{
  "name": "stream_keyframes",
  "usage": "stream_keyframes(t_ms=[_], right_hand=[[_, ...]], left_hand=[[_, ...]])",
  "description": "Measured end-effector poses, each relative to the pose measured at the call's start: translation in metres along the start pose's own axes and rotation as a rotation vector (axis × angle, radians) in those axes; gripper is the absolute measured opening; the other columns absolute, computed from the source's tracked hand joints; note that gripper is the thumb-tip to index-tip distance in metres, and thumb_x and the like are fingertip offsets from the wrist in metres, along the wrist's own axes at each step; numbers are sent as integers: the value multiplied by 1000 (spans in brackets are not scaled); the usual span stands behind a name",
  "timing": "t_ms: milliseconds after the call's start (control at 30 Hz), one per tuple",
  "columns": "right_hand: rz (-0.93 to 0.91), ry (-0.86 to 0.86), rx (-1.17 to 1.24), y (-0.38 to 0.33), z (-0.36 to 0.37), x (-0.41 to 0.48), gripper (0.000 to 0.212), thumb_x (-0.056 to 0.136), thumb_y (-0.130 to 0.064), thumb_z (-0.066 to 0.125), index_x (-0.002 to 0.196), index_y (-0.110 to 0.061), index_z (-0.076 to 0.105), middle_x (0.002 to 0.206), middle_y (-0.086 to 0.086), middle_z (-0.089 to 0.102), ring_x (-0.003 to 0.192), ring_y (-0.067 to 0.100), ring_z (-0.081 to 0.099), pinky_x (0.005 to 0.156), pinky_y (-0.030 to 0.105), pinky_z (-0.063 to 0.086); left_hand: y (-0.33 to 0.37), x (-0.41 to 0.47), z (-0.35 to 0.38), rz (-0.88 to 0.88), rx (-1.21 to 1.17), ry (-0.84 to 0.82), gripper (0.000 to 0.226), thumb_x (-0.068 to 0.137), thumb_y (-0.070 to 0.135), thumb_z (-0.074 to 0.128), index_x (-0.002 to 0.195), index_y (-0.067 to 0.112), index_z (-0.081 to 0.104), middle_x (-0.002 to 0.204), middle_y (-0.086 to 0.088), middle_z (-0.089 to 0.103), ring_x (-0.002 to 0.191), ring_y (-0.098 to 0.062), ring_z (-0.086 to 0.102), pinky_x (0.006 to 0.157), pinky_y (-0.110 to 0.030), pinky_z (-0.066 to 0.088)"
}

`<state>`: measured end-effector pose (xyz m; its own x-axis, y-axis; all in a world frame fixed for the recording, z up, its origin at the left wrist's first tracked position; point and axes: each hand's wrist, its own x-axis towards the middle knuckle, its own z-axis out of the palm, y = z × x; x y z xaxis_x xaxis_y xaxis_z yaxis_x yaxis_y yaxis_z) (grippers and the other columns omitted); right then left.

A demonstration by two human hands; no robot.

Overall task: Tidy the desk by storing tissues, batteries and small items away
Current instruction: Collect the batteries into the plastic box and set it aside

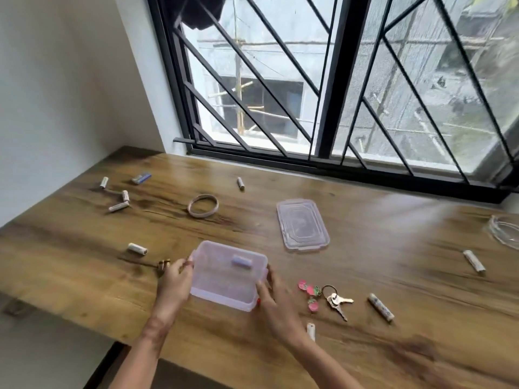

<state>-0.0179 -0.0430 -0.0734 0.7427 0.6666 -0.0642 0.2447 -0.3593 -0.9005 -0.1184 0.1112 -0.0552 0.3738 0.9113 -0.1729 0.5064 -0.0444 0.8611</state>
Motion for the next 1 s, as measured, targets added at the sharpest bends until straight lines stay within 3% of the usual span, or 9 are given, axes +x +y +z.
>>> stream_keyframes(t_ms=[167, 300, 400, 500, 567, 633, 700, 800, 1000], right_hand=[[-21, 15, -2, -2, -7, 3, 38, 95, -14, 44, 132, -17, 44, 119, -6, 58, 111, 12, 54, 83, 18, 37], [-69, 61, 11, -13, -30, 9, 39, 95, -13, 43, 132, -22, 45, 111, -10, 61, 107, 15, 58, 81, 25, 40], [-67, 103, 21, -19, -58, 18, 44, 96, -13, 41, 140, -16, 36, 124, -2, 57, 116, 16, 52, 84, 20, 36], [-60, 169, 16, -13, -90, 31, 44, 97, -14, 40, 141, -13, 35, 114, -4, 55, 105, 9, 50, 82, 18, 34], [-46, 222, -22, -6, -113, 38, 43, 96, -13, 40, 139, -13, 38, 104, 5, 62, 92, 19, 55, 75, 25, 36], [-27, 280, -42, 4, -139, 43, 38, 96, -12, 38, 133, -14, 46, 108, 7, 64, 97, 23, 58, 75, 28, 39], [-8, 336, -56, 17, -163, 46, 31, 97, -13, 36, 122, -13, 53, 108, 7, 64, 100, 25, 58, 80, 33, 43], [68, 418, -94, 42, -200, 50, 26, 94, -9, 37, 113, -9, 54, 107, 10, 63, 99, 27, 57, 84, 39, 46], [195, 450, -143, 81, -248, 51, 29, 91, -7, 36, 113, -13, 54, 106, 9, 63, 92, 24, 55, 75, 34, 42]], left_hand=[[21, -3, 0, 40, -20, 24, 27, 96, 21, 42, 84, 10, 63, 77, 2, 56, 89, -18, 46, 77, -29, 33], [48, -7, 1, 111, -22, 42, 35, 96, 27, 41, 108, 4, 64, 83, 3, 58, 92, -20, 49, 79, -31, 37], [71, -15, 13, 158, -64, 27, 36, 97, 26, 40, 119, 6, 60, 99, 2, 60, 95, -16, 47, 79, -26, 33], [91, -24, 39, 185, -114, -54, 33, 97, 30, 40, 114, 14, 63, 101, 0, 62, 92, -14, 50, 74, -26, 34], [101, -28, 63, 199, -148, -139, 28, 97, 31, 40, 88, 24, 66, 91, 0, 63, 82, -15, 55, 66, -28, 39], [110, -33, 92, 216, -135, -206, 32, 96, 31, 40, 71, 28, 60, 85, -1, 63, 82, -20, 56, 67, -29, 39], [115, -38, 125, 220, -98, -257, 32, 96, 30, 41, 76, 21, 63, 91, -3, 65, 93, -24, 58, 73, -30, 39], [122, -51, 175, 227, -36, -354, 36, 96, 34, 41, 101, 7, 64, 110, -9, 65, 107, -25, 56, 84, -31, 40], [129, -65, 240, 222, 7, -476, 21, 94, 26, 43, 82, 18, 58, 83, -3, 57, 81, -17, 50, 71, -31, 39]])
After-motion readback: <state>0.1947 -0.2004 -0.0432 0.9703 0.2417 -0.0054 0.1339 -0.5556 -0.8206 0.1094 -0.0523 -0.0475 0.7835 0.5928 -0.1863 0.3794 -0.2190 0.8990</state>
